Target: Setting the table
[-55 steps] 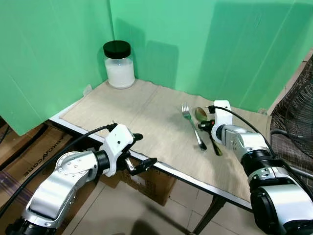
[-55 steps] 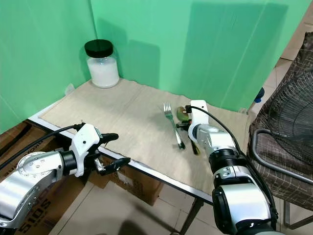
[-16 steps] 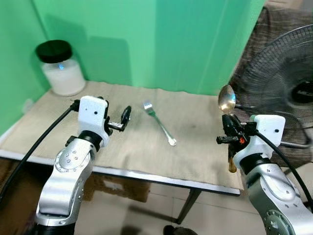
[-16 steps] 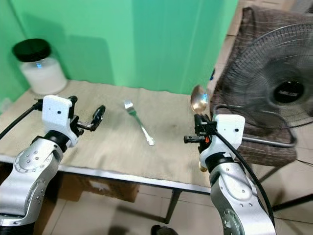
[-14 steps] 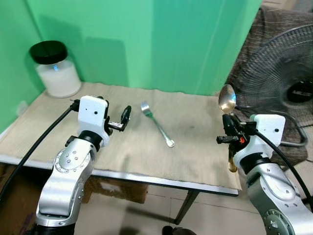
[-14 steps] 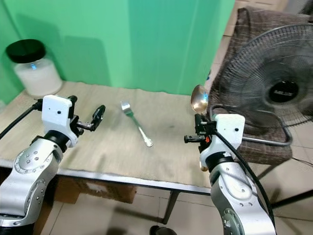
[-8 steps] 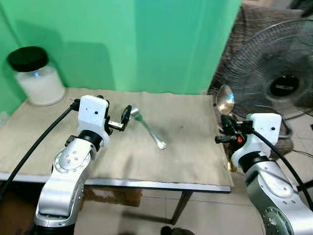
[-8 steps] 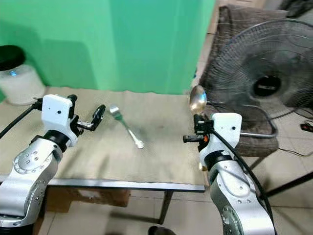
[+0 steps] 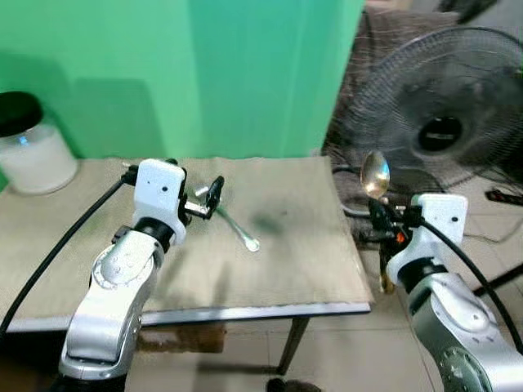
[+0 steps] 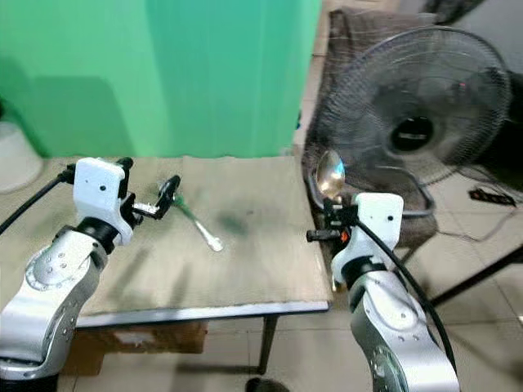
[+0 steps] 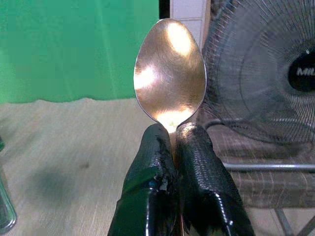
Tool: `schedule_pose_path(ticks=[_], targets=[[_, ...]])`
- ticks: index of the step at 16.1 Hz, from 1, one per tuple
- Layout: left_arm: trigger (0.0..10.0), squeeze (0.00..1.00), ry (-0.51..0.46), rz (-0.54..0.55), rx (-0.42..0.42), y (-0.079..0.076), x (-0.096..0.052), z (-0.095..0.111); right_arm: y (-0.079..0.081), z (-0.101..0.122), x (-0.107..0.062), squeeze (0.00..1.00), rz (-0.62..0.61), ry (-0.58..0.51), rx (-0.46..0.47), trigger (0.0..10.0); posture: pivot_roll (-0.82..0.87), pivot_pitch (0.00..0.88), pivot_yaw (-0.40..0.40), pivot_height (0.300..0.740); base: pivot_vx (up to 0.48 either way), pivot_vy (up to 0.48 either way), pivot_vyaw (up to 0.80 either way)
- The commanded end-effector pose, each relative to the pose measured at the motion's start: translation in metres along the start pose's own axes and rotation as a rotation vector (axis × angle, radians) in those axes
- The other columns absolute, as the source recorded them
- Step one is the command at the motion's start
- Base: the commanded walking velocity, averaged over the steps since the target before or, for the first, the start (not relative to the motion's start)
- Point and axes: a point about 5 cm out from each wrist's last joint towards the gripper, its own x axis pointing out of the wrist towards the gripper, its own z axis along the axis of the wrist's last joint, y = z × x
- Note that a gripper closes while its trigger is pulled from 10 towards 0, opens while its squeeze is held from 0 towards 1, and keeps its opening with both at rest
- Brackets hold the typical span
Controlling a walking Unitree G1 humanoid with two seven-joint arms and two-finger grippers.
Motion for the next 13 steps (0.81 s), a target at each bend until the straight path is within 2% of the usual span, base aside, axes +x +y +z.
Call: schedule_pose_path(ticks=[1, 13], targets=[[10.0, 0.00, -0.014, -0.018, 0.002, -0.0031, -0.0005, 0.0025, -0.0038, 0.0035, -0.0021, 0.00, -0.018, -0.009, 0.004, 10.0, 0.03, 0.000, -0.024, 0.740, 0.000, 0.000, -0.80], [10.0, 0.00, -0.024, -0.051, -0.010, -0.0076, 0.0020, 0.0036, -0.0053, 0.0016, -0.0029, 0.00, -0.030, 0.016, 0.006, 10.0, 0.03, 0.000, -0.017, 0.740, 0.000, 0.000, -0.80]])
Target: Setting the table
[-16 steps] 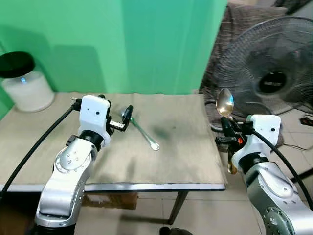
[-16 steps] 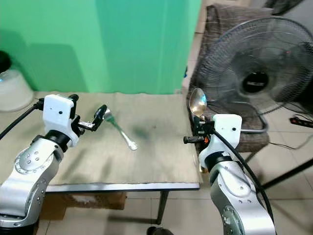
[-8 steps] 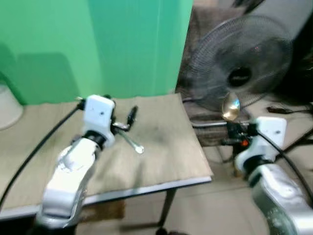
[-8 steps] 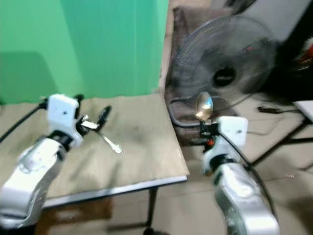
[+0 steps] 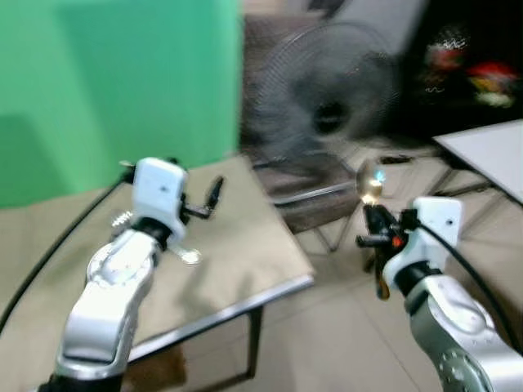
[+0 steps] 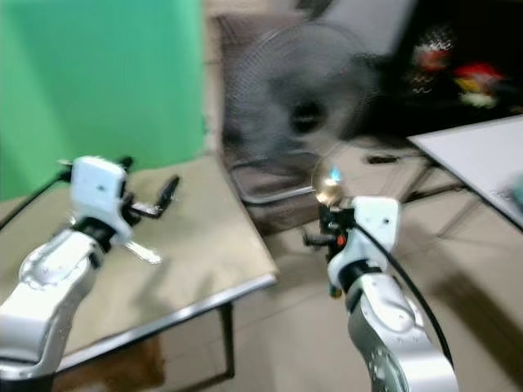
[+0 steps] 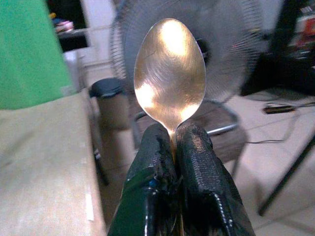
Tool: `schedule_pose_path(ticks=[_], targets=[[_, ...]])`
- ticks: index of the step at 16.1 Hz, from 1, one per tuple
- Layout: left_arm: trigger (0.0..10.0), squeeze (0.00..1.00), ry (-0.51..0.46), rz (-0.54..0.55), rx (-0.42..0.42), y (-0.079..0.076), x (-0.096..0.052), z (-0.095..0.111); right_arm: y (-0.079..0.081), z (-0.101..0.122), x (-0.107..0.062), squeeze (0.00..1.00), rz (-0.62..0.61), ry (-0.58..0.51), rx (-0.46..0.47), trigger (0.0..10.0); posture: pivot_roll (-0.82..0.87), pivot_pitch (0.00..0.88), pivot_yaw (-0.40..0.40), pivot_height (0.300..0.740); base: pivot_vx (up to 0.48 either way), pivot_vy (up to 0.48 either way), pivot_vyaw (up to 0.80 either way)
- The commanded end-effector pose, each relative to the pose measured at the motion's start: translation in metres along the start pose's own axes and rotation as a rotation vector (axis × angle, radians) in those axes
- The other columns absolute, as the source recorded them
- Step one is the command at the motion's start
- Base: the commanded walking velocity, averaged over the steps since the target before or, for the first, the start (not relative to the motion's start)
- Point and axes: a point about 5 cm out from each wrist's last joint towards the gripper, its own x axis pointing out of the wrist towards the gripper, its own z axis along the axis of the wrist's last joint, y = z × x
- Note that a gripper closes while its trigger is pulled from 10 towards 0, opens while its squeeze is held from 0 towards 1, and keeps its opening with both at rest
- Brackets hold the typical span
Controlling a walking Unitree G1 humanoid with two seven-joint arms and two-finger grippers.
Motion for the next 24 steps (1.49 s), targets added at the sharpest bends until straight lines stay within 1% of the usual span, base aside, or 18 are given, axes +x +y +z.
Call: schedule_pose_path(ticks=[1, 4, 7, 9, 11, 16, 19, 21, 24], targets=[[10.0, 0.00, -0.008, -0.024, -0.010, -0.006, 0.002, 0.002, -0.007, 0.005, -0.001, 0.00, -0.034, -0.021, -0.010, 10.0, 0.02, 0.000, -0.014, 0.740, 0.000, 0.000, -0.80], [10.0, 0.00, -0.024, -0.015, -0.026, -0.006, 0.005, 0.003, -0.011, 0.010, -0.001, 0.00, -0.090, -0.048, -0.044, 10.0, 0.01, 0.000, -0.004, 0.740, 0.000, 0.000, -0.80], [10.0, 0.00, -0.032, -0.009, -0.023, -0.006, 0.007, 0.004, -0.014, 0.012, -0.001, 0.00, -0.140, -0.064, -0.088, 10.0, 0.01, 0.000, 0.001, 0.740, 0.000, 0.000, -0.80], [10.0, 0.00, -0.033, -0.016, -0.021, -0.006, 0.008, 0.005, -0.014, 0.012, -0.001, 0.00, -0.143, -0.065, -0.086, 10.0, 0.01, 0.000, 0.005, 0.740, 0.000, 0.000, -0.80], [10.0, 0.00, -0.033, -0.034, -0.024, -0.008, 0.009, 0.004, -0.012, 0.012, -0.002, 0.00, -0.116, -0.054, -0.067, 10.0, 0.01, 0.000, 0.005, 0.740, 0.000, 0.000, -0.80], [10.0, 0.00, -0.022, -0.032, -0.026, -0.006, 0.009, 0.002, -0.011, 0.010, -0.002, 0.00, -0.109, -0.037, -0.052, 10.0, 0.00, 0.000, 0.006, 0.740, 0.000, 0.000, -0.80], [10.0, 0.00, -0.029, -0.030, -0.020, -0.006, 0.010, 0.002, -0.010, 0.009, -0.001, 0.00, -0.114, -0.030, -0.051, 10.0, 0.00, 0.000, 0.003, 0.740, 0.000, 0.000, -0.80], [10.0, 0.00, -0.042, -0.038, -0.027, -0.005, 0.011, 0.003, -0.011, 0.007, -0.001, 0.00, -0.139, -0.019, -0.051, 10.0, 0.00, 0.000, 0.003, 0.740, 0.000, 0.000, -0.80], [10.0, 0.00, -0.041, -0.058, -0.037, -0.006, 0.012, 0.003, -0.015, 0.010, -0.001, 0.00, -0.161, -0.033, -0.064, 10.0, 0.00, 0.000, 0.007, 0.740, 0.270, 0.000, -0.18]])
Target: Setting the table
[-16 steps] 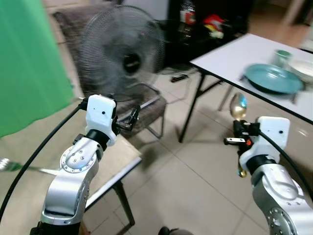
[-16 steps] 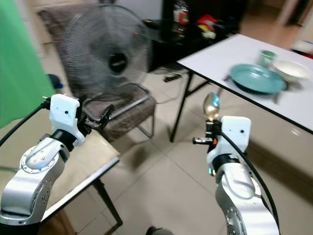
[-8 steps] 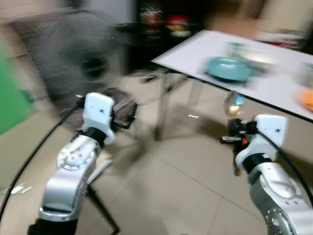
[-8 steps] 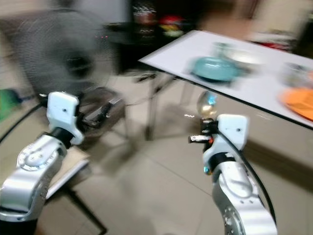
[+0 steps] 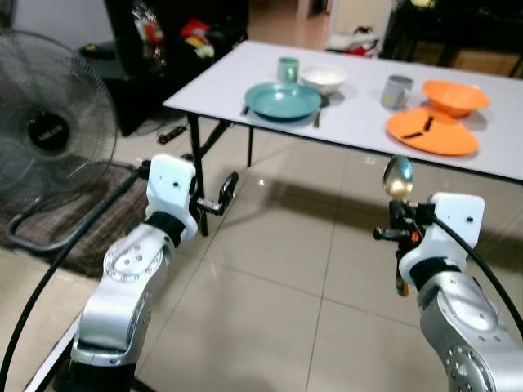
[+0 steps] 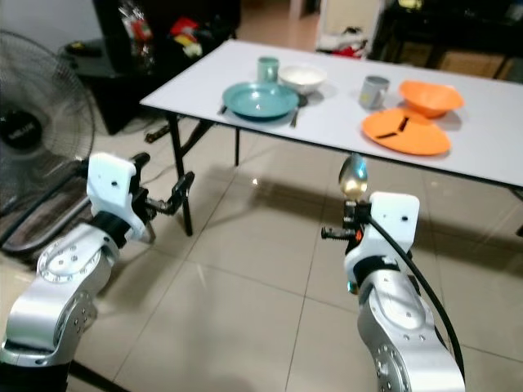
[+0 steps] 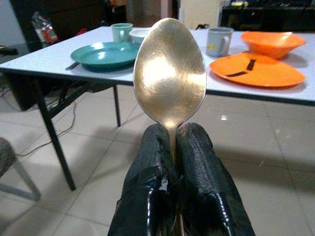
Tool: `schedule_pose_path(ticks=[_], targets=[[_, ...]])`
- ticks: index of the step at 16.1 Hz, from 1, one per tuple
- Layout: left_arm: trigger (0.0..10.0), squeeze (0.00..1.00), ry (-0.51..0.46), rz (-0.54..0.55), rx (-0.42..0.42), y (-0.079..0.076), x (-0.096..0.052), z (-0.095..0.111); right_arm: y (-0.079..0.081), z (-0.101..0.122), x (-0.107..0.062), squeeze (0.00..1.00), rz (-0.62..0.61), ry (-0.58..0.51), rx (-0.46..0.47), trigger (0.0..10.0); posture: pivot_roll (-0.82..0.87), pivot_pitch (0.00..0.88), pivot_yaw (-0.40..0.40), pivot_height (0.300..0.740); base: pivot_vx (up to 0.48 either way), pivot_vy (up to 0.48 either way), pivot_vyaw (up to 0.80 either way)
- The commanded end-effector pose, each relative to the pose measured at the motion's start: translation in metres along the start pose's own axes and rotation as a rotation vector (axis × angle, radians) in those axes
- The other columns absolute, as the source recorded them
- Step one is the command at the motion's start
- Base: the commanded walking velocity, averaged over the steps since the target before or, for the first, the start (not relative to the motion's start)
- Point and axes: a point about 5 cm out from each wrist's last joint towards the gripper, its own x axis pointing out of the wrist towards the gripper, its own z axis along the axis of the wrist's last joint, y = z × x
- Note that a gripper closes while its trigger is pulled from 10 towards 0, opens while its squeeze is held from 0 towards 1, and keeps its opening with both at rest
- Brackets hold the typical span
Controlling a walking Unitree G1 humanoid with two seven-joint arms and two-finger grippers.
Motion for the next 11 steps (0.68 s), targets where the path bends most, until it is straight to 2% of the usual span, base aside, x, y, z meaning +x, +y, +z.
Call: schedule_pose_path(ticks=[1, 2, 7, 11], targets=[[10.0, 0.00, -0.008, -0.004, -0.001, 0.0023, 0.0007, 0.0017, -0.0010, 0.0027, 0.0010, 0.00, -0.011, -0.007, -0.007, 10.0, 0.00, 0.000, 0.007, 0.740, 0.277, 0.000, 0.00], [10.0, 0.00, -0.006, -0.010, -0.002, 0.0013, 0.0006, 0.0011, -0.0012, 0.0022, 0.0009, 0.00, -0.017, -0.001, -0.002, 10.0, 0.00, 0.000, 0.007, 0.740, 0.277, 0.000, 0.00], [10.0, 0.00, -0.001, -0.023, 0.001, 0.0003, 0.0003, 0.0004, -0.0009, 0.0018, 0.0014, 0.00, -0.016, 0.003, 0.013, 10.0, 0.00, 0.000, 0.006, 0.740, 0.277, 0.000, -0.80], [10.0, 0.00, 0.000, -0.031, 0.000, 0.0005, 0.0001, 0.0001, -0.0009, 0.0015, 0.0015, 0.00, -0.020, 0.010, 0.021, 10.0, 0.00, 0.000, 0.008, 0.740, 0.276, 0.000, 0.00]])
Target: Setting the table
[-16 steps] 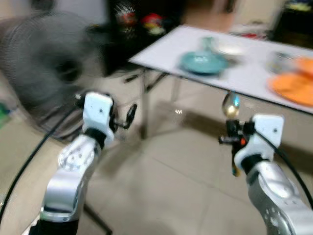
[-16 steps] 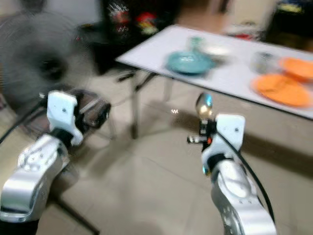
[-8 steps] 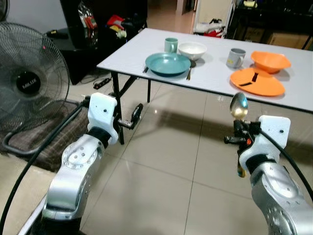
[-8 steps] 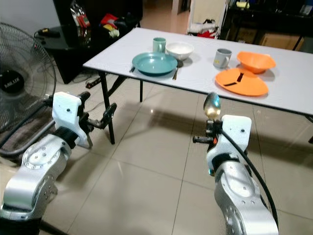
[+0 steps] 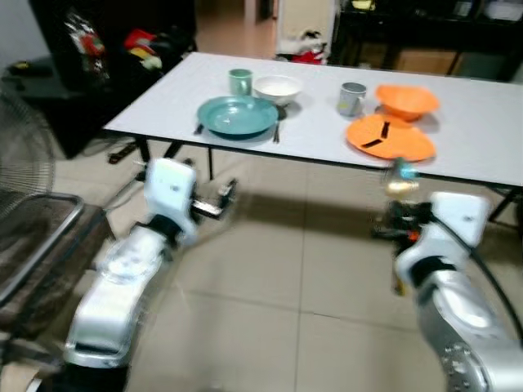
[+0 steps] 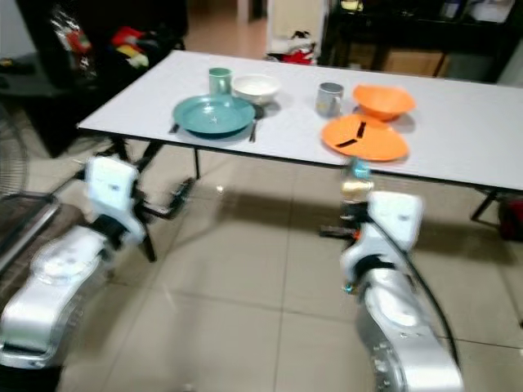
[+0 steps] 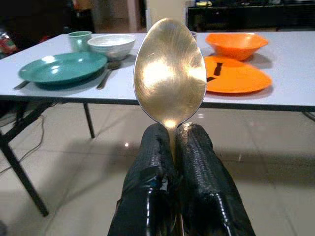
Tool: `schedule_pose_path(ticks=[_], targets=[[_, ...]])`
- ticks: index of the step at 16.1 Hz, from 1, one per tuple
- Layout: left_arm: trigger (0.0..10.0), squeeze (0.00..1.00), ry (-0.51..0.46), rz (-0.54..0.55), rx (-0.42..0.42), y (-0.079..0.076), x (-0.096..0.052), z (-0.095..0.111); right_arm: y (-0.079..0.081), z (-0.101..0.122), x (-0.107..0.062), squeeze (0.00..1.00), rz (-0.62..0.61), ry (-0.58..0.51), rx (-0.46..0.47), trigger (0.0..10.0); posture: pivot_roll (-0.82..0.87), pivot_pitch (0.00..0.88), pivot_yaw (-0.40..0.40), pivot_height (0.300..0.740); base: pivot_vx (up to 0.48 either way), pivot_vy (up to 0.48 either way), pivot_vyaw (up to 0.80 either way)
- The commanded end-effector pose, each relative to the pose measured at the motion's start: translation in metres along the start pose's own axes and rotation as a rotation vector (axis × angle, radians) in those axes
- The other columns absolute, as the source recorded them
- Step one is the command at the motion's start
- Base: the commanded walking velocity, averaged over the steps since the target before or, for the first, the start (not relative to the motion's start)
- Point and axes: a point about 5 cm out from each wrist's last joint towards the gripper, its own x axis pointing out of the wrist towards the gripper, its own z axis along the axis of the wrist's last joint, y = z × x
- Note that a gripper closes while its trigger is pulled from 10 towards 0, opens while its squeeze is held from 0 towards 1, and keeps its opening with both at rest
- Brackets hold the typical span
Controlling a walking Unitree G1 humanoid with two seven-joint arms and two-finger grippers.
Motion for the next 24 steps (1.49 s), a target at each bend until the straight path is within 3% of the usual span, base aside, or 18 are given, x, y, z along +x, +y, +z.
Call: schedule_pose_path(ticks=[1, 10, 15, 19, 24], targets=[[10.0, 0.00, -0.011, -0.029, -0.006, -0.006, 0.003, 0.002, -0.007, 0.002, 0.000, 0.00, -0.038, -0.002, 0.000, 10.0, -0.01, 0.000, 0.013, 0.740, 0.277, 0.000, 0.00], [10.0, 0.00, 0.005, 0.008, 0.008, 0.003, 0.002, -0.001, -0.009, 0.007, 0.013, 0.00, -0.037, -0.062, -0.091, 10.0, 0.00, 0.000, 0.008, 0.740, 0.307, 0.000, 0.00], [10.0, 0.00, 0.004, 0.000, 0.004, 0.002, 0.003, -0.001, -0.005, 0.002, 0.011, 0.00, -0.004, -0.036, -0.022, 10.0, 0.00, 0.000, 0.013, 0.740, 0.340, 0.000, -0.29], [10.0, 0.00, 0.003, -0.004, 0.003, 0.000, 0.004, -0.001, -0.007, 0.002, 0.011, 0.00, -0.002, -0.040, -0.021, 10.0, 0.00, 0.000, 0.014, 0.740, 0.342, 0.000, -0.77], [10.0, 0.00, -0.001, -0.021, -0.003, -0.004, 0.004, -0.001, -0.007, 0.004, 0.011, 0.00, 0.000, -0.037, -0.018, 10.0, -0.01, 0.000, 0.011, 0.740, 0.340, 0.000, 0.00]])
